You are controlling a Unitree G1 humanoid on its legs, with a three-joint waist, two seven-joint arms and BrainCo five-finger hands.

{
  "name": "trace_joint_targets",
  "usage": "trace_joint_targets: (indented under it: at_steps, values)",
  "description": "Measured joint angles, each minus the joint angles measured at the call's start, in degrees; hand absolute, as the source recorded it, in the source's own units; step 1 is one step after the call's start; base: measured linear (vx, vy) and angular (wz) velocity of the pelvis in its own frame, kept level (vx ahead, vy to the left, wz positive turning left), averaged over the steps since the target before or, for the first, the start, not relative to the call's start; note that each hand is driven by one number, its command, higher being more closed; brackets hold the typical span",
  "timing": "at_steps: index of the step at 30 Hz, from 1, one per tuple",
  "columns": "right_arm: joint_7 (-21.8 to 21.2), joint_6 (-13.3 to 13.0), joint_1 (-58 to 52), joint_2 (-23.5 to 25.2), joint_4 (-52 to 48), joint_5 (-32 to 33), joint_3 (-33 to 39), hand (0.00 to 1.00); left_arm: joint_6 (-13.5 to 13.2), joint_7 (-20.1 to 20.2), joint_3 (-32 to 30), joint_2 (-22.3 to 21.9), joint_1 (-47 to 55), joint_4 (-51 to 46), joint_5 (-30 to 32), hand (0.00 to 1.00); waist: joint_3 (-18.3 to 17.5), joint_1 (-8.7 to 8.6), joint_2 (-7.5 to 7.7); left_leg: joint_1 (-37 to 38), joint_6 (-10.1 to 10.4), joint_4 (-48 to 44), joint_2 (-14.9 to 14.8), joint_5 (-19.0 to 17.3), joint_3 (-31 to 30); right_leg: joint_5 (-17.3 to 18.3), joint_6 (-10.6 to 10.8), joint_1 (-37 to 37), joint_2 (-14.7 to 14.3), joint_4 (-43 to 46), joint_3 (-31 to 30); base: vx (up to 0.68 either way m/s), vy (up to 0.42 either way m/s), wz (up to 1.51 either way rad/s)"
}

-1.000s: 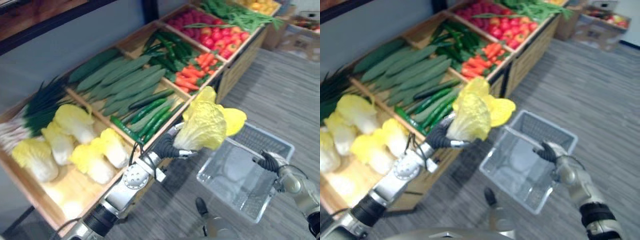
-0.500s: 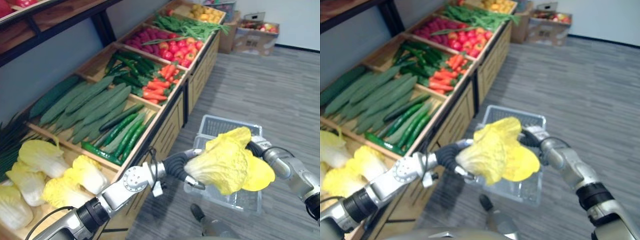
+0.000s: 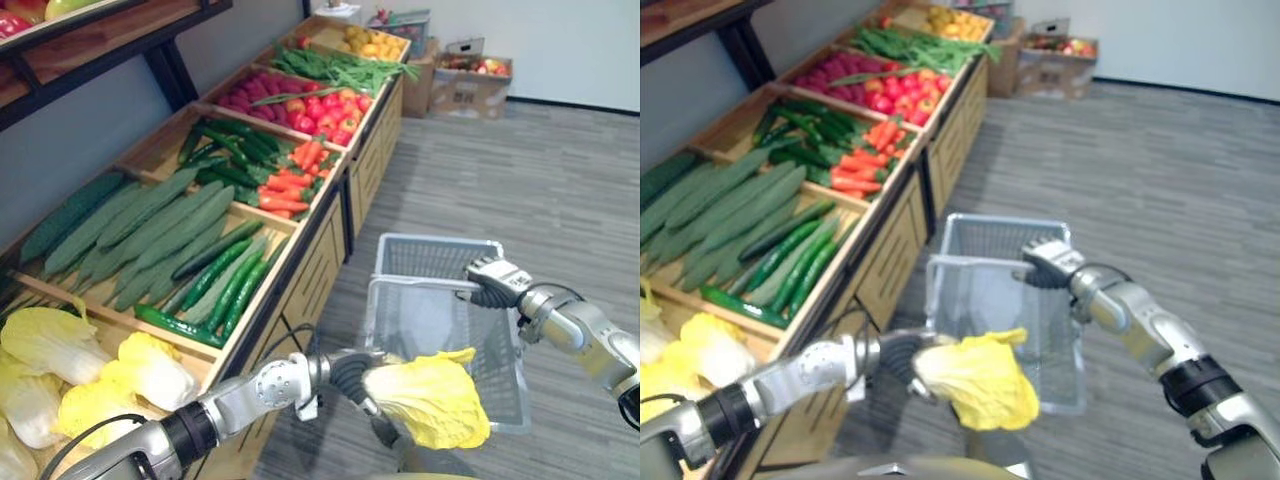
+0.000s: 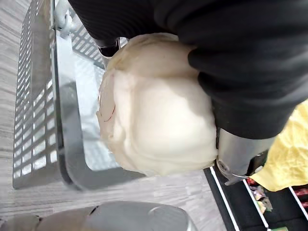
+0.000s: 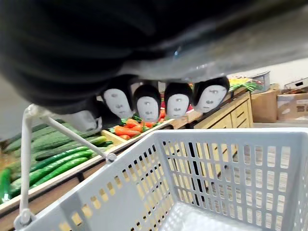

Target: Pick vegetable in the basket

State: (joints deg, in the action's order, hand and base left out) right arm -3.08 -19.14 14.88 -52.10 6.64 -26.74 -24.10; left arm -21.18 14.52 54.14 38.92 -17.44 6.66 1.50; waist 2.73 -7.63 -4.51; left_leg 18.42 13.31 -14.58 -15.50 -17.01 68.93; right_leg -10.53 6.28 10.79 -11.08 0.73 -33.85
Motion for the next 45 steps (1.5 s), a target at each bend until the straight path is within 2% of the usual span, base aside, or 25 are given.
trace_joint_targets:
  at_steps: [4, 6, 11, 20, 21, 27, 32, 39, 42, 45]
  values:
    - [0.0, -0.4, 0.0, 0.0, -2.6, 0.8, -1.2, 1.00, 0.0, -2.0, -0.8, -4.3, -0.7, 4.7, 3.4, 1.00, -0.4, -0.07, 0.63, 0.0, 0.0, -0.4, -0.1, -0.3, 0.1, 0.0, 0.0, 0.0, 0.0, 0.0, -0.1, 0.00, 0.000, 0.00]
    - [-0.4, -0.8, 0.0, 0.0, -4.8, 0.8, -1.2, 1.00, 0.1, -3.1, -2.0, -8.4, -1.0, 8.2, 6.2, 1.00, -0.4, -0.08, 0.68, 0.1, -0.1, -0.8, -0.2, -0.6, 0.4, -0.1, 0.1, -0.1, 0.0, 0.0, -0.4, 0.02, 0.012, -0.04]
    - [-1.5, -1.3, 0.0, 0.1, -6.5, 0.8, -1.8, 1.00, 0.5, -5.6, -4.0, -14.7, -3.1, 13.9, 10.0, 1.00, -0.6, -0.10, 0.96, 0.4, -0.2, -0.8, 0.0, -0.8, 1.0, -0.2, 0.3, -0.1, 0.0, 0.3, -0.6, 0.01, 0.012, -0.03]
    - [-4.0, -1.3, 0.0, 0.2, -6.5, 0.9, -3.9, 1.00, 0.7, -7.5, -5.2, -19.1, -5.6, 16.8, 11.6, 1.00, -0.9, -0.14, 1.46, 0.4, -0.2, -0.8, 0.0, -0.8, 1.0, -0.2, 0.3, -0.2, 0.0, 0.3, -0.6, 0.00, 0.000, 0.00]
    - [-4.2, -1.2, 0.0, 0.2, -6.5, 0.9, -4.0, 1.00, 0.7, -7.5, -5.2, -19.4, -5.7, 16.9, 12.7, 0.00, -0.9, -0.15, 1.46, 0.4, -0.2, -0.8, 0.0, -0.8, 1.0, -0.2, 0.3, -0.2, 0.0, 0.3, -0.5, 0.00, 0.000, 0.00]
    - [-5.9, -1.0, 0.0, 0.2, -6.5, 0.8, -4.7, 1.00, 1.2, -7.8, -5.3, -21.3, -7.8, 20.4, 17.4, 0.00, -0.9, -0.14, 1.49, 0.4, -0.3, -0.9, -0.1, -0.9, 1.1, -0.1, 0.3, -0.1, 0.1, 0.1, -0.3, 0.00, 0.000, 0.00]
    - [-6.4, -0.8, -0.1, 0.3, -6.3, 0.8, -6.9, 1.00, 1.4, -7.8, -5.3, -21.5, -8.1, 22.4, 17.4, 0.00, -0.9, -0.31, 1.51, 0.0, -0.4, -1.3, -0.3, -0.9, 1.0, -0.1, 0.3, 0.0, 0.5, -0.7, 0.3, 0.00, 0.000, 0.02]
    - [-6.4, -0.7, -0.3, 0.4, -6.3, 0.8, -6.1, 1.00, 1.4, -7.1, -4.9, -21.3, -9.4, 22.3, 17.4, 0.00, -0.8, -0.17, 1.54, -0.2, -0.4, -1.7, -0.6, -1.0, 1.0, -0.2, 0.3, -0.2, 1.1, -0.5, 1.1, 0.01, 0.006, 0.07]
    - [-6.4, -0.7, -0.8, 0.5, -6.3, 0.8, -4.0, 1.00, 1.3, -6.4, -4.9, -20.6, -10.5, 20.1, 17.3, 0.00, -0.8, -0.12, 1.55, -0.3, -0.4, -1.6, -0.4, -1.0, 0.9, -0.2, 0.3, -0.2, 1.3, -0.5, 1.2, -0.01, 0.005, 0.04]
    - [-6.3, -0.7, -2.9, 1.6, -5.9, 0.8, -0.2, 1.00, 1.3, -5.1, -3.1, -18.0, -12.0, 13.7, 17.1, 0.00, -0.7, -0.15, 1.66, -1.1, -0.5, -1.6, -0.5, -1.0, -0.7, -0.2, 0.3, -0.2, 1.9, -0.5, 2.6, -0.01, -0.012, 0.25]
